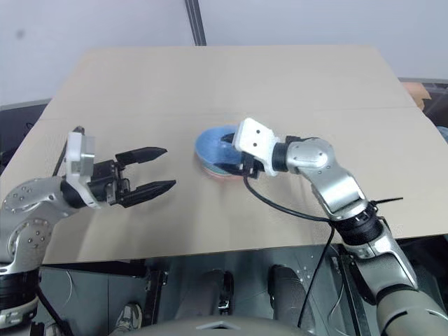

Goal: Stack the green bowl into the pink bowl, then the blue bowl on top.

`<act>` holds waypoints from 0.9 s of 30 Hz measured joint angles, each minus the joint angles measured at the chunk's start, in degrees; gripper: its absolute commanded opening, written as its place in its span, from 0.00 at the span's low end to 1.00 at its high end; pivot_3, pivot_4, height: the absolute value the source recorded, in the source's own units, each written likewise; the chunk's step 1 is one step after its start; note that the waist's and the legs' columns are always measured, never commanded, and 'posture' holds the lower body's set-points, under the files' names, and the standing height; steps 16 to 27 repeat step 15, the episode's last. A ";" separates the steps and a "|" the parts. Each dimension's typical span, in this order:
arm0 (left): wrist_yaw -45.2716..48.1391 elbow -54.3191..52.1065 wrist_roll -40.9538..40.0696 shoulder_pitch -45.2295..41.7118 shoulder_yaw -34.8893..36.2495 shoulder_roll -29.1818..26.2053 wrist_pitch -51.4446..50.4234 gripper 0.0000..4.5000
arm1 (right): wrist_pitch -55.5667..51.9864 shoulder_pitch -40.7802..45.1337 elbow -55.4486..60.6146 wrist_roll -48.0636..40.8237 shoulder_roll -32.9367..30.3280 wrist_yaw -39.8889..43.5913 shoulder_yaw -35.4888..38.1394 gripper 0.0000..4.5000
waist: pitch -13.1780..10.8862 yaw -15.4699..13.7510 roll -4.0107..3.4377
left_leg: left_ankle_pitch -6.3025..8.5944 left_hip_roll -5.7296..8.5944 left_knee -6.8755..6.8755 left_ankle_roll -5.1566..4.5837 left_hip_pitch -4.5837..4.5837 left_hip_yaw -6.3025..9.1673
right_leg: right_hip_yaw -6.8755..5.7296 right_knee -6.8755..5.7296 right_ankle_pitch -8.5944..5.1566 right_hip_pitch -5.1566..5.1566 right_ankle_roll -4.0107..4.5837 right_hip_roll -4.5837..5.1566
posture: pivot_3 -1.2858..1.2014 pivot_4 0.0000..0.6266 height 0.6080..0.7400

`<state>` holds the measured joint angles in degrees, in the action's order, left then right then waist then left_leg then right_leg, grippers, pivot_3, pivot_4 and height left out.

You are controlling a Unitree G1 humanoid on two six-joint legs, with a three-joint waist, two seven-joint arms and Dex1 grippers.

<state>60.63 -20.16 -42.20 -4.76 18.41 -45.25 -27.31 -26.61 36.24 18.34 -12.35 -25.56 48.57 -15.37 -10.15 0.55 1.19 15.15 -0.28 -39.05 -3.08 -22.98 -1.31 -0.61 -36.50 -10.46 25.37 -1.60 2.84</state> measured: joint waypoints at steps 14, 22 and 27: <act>-6.76 -4.51 1.87 11.48 4.72 0.40 0.27 1.00 | -9.18 -28.89 13.46 -13.57 -14.94 0.38 25.81 0.99 | 0.00 -0.29 -0.01 | 0.02 -0.04 0.07 -0.02 0.09 -0.08 | 0.01 0.13 -0.15 -0.06 -0.17 0.00 | 0.52 0.24 1.00; -6.36 -4.58 1.91 12.64 5.51 0.16 0.31 1.00 | -9.28 -30.52 13.75 -14.58 -15.20 0.60 27.28 0.99 | 0.00 -0.26 0.00 | 0.02 -0.05 0.07 -0.03 0.09 -0.09 | 0.01 0.13 -0.15 -0.07 -0.17 -0.01 | 0.52 0.24 1.00; -6.36 -4.58 1.91 12.64 5.51 0.16 0.31 1.00 | -9.28 -30.52 13.75 -14.58 -15.20 0.60 27.28 0.99 | 0.00 -0.26 0.00 | 0.02 -0.05 0.07 -0.03 0.09 -0.09 | 0.01 0.13 -0.15 -0.07 -0.17 -0.01 | 0.52 0.24 1.00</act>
